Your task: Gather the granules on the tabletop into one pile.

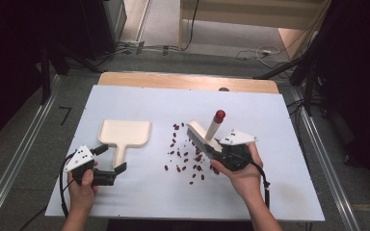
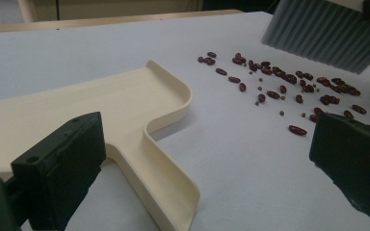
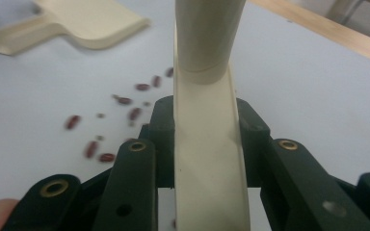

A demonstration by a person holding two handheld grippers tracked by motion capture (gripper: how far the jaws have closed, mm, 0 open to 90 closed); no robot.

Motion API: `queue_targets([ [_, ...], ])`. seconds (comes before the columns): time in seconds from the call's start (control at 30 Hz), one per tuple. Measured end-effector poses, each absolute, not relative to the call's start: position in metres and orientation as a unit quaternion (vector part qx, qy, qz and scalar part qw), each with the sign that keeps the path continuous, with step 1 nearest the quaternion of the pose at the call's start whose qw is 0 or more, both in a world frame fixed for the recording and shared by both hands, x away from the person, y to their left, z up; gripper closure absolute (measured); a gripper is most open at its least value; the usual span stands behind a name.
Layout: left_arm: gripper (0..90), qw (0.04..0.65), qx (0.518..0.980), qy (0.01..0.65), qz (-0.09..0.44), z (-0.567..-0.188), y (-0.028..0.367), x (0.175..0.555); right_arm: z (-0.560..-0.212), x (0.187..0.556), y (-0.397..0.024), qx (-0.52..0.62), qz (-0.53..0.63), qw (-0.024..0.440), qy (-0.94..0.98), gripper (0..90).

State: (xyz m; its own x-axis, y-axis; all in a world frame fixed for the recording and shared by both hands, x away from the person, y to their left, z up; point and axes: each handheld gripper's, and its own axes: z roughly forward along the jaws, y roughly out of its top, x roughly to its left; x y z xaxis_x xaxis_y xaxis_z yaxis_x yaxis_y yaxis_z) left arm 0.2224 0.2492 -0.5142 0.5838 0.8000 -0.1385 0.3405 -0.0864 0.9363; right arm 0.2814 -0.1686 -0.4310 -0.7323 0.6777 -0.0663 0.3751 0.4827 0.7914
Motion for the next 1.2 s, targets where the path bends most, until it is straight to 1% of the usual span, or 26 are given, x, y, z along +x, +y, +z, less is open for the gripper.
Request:
queue_targets([
  [0.1, 0.0, 0.541, 0.706, 0.404, 0.212, -0.514, 0.249, 0.222, -0.431, 0.271, -0.151, 0.295, 0.409, 0.159, 0.848, 65.5],
  [0.33, 0.0, 0.541, 0.706, 0.404, 0.212, -0.514, 0.249, 0.222, -0.447, 0.255, -0.111, 0.269, 0.415, 0.084, 0.865, 65.5],
  [0.47, 0.0, 0.542, 0.706, 0.404, 0.212, -0.514, 0.249, 0.222, -0.454, 0.254, -0.099, 0.270, 0.419, 0.042, 0.866, 65.5],
  [0.57, 0.0, 0.541, 0.706, 0.404, 0.213, -0.514, 0.249, 0.222, -0.462, 0.261, -0.098, 0.284, 0.415, 0.022, 0.864, 65.5],
  [0.9, 0.0, 0.540, 0.707, 0.404, 0.212, -0.514, 0.248, 0.223, -0.473, 0.294, -0.138, 0.361, 0.417, 0.020, 0.834, 65.4],
  [1.2, 0.0, 0.539, 0.708, 0.404, 0.211, -0.515, 0.248, 0.223, -0.471, 0.315, -0.172, 0.408, 0.416, 0.051, 0.811, 65.5],
])
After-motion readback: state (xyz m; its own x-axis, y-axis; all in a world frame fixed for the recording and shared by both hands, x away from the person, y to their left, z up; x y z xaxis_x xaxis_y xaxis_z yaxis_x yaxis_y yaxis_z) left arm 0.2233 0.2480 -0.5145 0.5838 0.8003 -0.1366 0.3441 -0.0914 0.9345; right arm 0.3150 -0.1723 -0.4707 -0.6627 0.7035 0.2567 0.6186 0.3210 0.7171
